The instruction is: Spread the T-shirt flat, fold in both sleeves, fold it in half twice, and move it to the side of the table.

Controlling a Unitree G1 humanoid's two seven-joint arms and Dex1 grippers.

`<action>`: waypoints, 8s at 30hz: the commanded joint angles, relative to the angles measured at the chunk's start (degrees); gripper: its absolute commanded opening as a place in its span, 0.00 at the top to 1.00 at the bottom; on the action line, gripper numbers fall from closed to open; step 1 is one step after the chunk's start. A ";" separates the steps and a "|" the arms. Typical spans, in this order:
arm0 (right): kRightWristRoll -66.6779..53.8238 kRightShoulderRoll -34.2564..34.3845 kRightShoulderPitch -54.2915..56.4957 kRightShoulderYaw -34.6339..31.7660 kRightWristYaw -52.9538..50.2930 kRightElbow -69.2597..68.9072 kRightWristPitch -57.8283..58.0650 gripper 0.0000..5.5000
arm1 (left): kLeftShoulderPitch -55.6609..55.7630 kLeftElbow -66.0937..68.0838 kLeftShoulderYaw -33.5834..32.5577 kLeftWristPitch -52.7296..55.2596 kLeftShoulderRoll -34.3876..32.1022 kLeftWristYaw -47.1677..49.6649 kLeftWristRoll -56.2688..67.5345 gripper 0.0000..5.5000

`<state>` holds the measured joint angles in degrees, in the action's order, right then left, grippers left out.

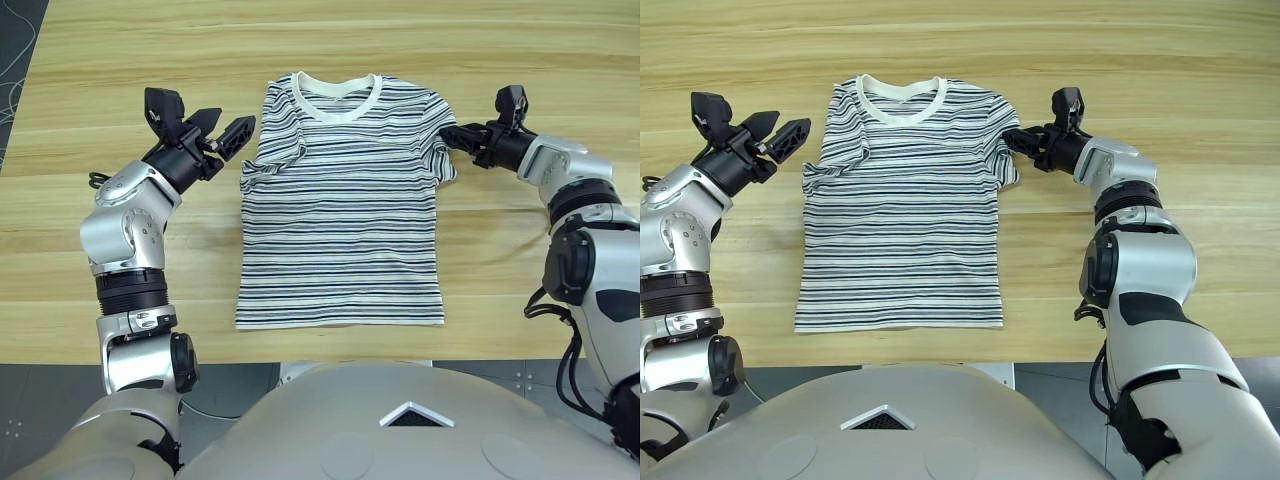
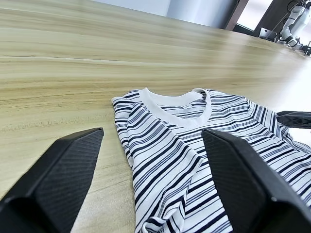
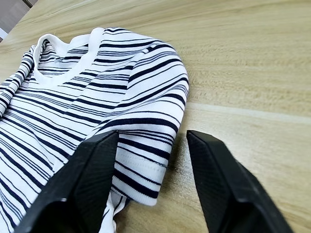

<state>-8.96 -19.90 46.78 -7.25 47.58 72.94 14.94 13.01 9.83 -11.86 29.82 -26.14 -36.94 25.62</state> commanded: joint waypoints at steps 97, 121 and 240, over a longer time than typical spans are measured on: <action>19.19 -5.93 -18.53 22.00 1.06 -32.39 -26.94 0.80 | 0.80 0.80 1.45 -0.07 2.40 1.38 -0.35 0.31; 5.65 -5.84 -28.26 24.79 14.99 -65.23 -4.21 0.80 | 1.71 2.19 2.04 -0.49 2.28 0.81 -0.74 0.31; 47.11 -27.05 -20.04 60.76 -45.34 -32.54 -87.35 0.98 | 4.70 24.54 53.27 -91.43 -25.99 21.11 -61.38 0.97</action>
<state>52.02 -48.96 24.75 48.95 -13.73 34.83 -74.30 18.37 32.56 36.53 -70.44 -54.88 6.48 -51.96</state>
